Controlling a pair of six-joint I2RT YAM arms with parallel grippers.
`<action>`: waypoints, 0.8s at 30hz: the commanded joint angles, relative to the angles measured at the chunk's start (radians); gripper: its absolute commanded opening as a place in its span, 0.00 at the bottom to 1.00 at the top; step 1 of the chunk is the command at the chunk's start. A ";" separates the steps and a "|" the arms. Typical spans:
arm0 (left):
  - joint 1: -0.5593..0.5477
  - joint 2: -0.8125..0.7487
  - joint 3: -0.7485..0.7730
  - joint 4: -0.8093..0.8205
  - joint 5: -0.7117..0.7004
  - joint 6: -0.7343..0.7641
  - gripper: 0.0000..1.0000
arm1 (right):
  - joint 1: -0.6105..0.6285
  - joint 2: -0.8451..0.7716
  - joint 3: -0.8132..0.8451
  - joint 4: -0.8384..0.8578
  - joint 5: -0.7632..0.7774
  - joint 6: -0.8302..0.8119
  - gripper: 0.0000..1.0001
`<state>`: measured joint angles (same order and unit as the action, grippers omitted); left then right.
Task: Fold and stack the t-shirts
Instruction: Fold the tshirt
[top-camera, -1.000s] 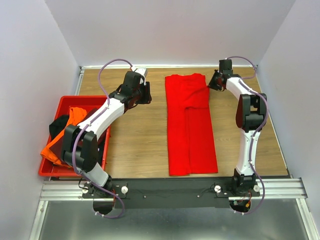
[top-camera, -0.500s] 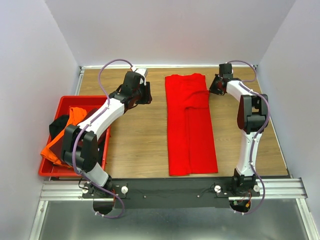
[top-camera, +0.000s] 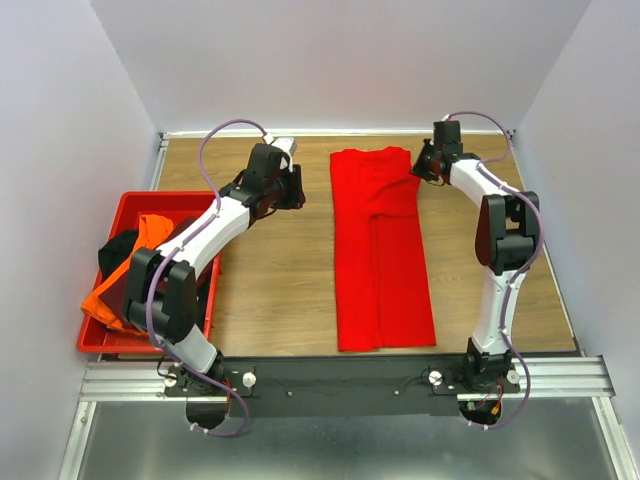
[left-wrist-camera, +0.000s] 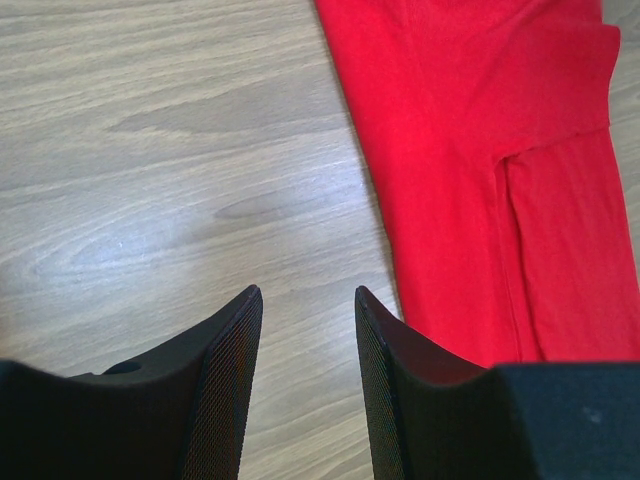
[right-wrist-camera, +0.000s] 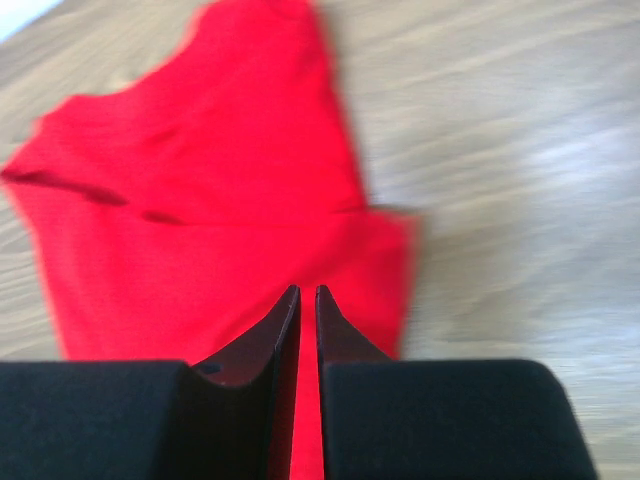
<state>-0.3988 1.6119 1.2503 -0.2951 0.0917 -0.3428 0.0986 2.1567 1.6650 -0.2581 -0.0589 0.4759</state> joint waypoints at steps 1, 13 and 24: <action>0.006 0.013 -0.017 0.017 0.023 0.010 0.50 | 0.075 -0.047 -0.013 0.040 -0.025 0.027 0.17; 0.006 0.003 -0.028 0.019 0.023 0.016 0.50 | 0.167 -0.055 -0.043 0.059 0.154 0.082 0.31; 0.006 0.011 -0.025 0.020 0.046 0.018 0.50 | -0.025 -0.106 -0.197 0.066 0.074 0.125 0.44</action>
<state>-0.3988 1.6161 1.2343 -0.2913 0.1097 -0.3401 0.0765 2.0941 1.4899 -0.2016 0.0074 0.5930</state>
